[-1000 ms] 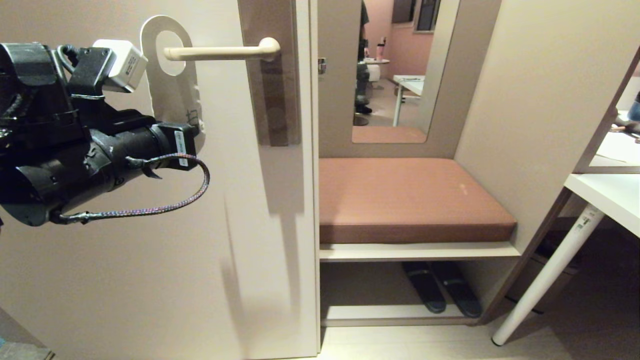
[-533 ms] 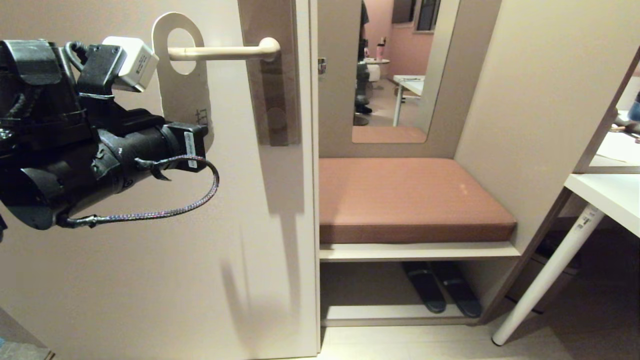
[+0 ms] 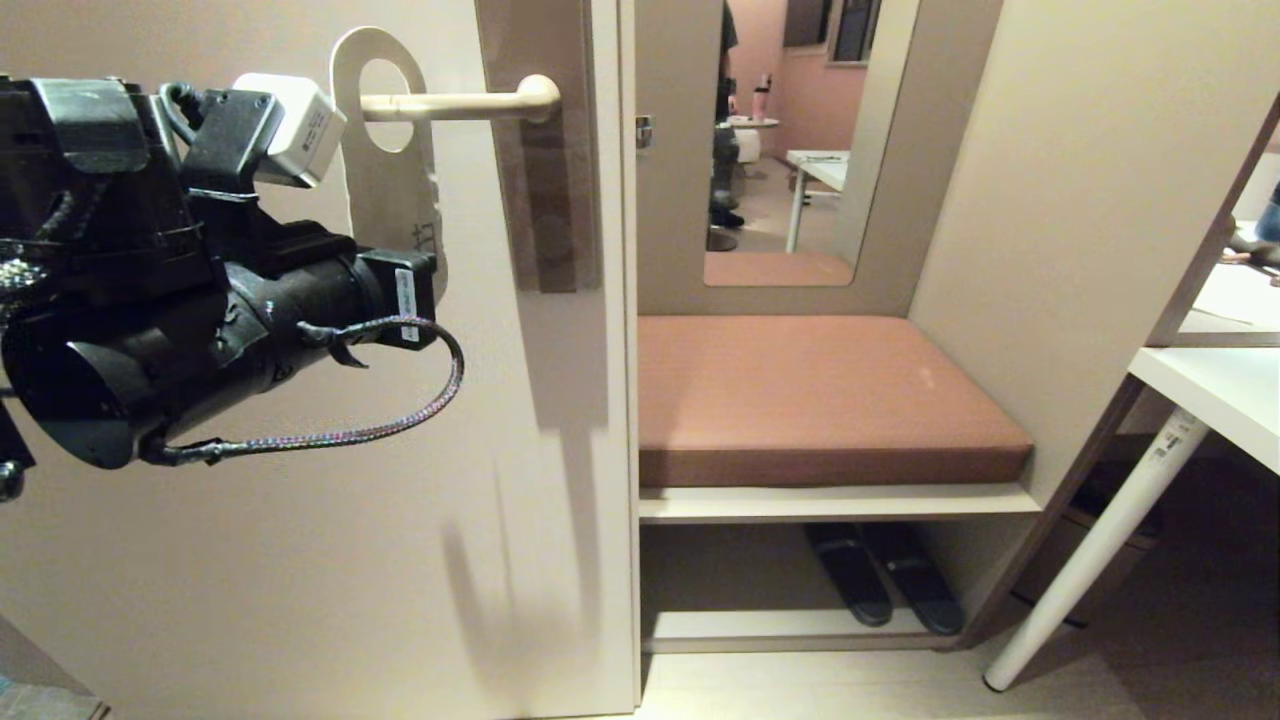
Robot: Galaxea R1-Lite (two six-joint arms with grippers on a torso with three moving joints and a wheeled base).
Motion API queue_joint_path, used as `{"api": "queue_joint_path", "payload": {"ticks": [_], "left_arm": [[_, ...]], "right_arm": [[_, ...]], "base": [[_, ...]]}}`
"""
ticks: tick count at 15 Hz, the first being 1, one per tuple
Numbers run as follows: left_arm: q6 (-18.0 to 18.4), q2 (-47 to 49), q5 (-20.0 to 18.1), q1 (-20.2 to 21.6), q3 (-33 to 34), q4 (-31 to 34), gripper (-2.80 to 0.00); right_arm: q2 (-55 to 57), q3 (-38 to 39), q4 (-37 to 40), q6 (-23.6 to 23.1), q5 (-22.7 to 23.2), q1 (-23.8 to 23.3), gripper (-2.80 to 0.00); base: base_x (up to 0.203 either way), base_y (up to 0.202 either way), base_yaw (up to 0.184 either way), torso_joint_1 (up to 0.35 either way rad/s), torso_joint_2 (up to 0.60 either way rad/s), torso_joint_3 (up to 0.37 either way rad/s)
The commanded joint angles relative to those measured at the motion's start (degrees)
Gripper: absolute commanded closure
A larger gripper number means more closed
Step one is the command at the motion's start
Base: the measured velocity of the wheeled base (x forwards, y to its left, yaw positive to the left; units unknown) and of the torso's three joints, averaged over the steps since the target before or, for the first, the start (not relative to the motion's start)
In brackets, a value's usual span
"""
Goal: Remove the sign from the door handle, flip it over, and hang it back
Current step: Hang the sign back with the other side facing out
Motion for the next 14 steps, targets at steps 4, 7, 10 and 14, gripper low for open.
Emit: {"api": "queue_joint_path", "payload": {"ticks": [4,7,10,14], "left_arm": [[0.12,2.07,0.2,-0.94,-2.34,-0.16,0.0],[0.12,2.52,0.46,-1.82,-2.84,-0.16,0.0],[0.12,3.13,1.86,-3.57,-3.1,-0.25,0.0],[0.12,3.81,1.87,-5.13,-3.95,-0.25,0.0]], "right_arm": [[0.01,0.0,0.0,-0.05,0.03,0.02,0.0],[0.08,0.0,0.0,-0.05,0.03,0.02,0.0],[0.09,0.0,0.0,-0.05,0.11,0.02,0.0],[0.03,0.0,0.0,-0.05,0.07,-0.03,0.0]], "base": [[0.0,0.0,0.0,0.0,0.0,0.0],[0.0,0.0,0.0,0.0,0.0,0.0],[0.0,0.0,0.0,0.0,0.0,0.0],[0.0,0.0,0.0,0.0,0.0,0.0]]}}
